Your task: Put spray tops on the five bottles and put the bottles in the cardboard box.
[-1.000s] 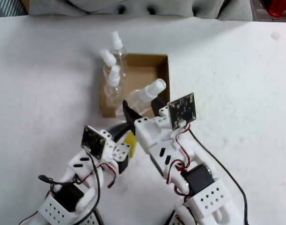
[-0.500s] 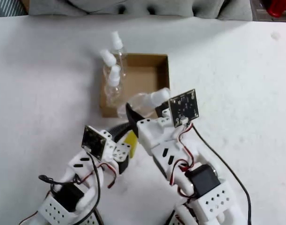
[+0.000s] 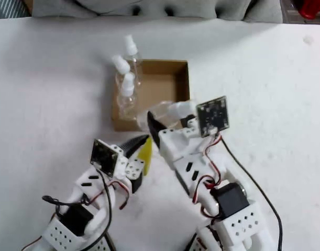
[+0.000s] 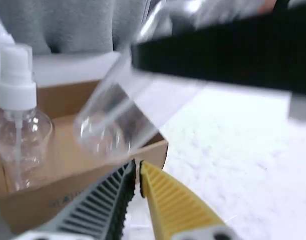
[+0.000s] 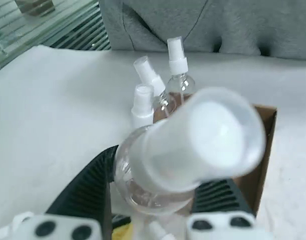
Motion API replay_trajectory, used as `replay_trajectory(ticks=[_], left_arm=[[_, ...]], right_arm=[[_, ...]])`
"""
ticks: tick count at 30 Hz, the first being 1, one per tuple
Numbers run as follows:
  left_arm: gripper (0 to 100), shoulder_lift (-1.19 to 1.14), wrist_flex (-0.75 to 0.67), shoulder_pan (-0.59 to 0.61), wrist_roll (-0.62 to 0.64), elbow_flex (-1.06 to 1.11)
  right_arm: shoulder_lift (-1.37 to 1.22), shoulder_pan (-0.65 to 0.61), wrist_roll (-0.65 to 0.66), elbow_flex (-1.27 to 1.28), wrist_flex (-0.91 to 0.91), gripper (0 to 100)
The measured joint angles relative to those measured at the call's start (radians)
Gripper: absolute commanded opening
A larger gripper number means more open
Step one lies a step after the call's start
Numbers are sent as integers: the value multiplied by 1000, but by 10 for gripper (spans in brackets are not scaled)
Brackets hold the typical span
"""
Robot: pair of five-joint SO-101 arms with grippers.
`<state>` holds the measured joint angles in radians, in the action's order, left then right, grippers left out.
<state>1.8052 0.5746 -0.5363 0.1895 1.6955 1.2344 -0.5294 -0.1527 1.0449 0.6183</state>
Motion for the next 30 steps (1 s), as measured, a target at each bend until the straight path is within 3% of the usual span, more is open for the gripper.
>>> replay_trajectory(ticks=[8,19,26,30], left_arm=[[20,0,239,48,-164,-66],[20,11,549,345,-381,-316],[20,15,575,641,-423,-304],[20,14,526,735,-423,-203]], right_arm=[[-2,72,0,26,-110,15],[-233,124,41,-41,-135,15],[-365,126,44,-132,-135,15],[-428,143,44,-193,-135,15]])
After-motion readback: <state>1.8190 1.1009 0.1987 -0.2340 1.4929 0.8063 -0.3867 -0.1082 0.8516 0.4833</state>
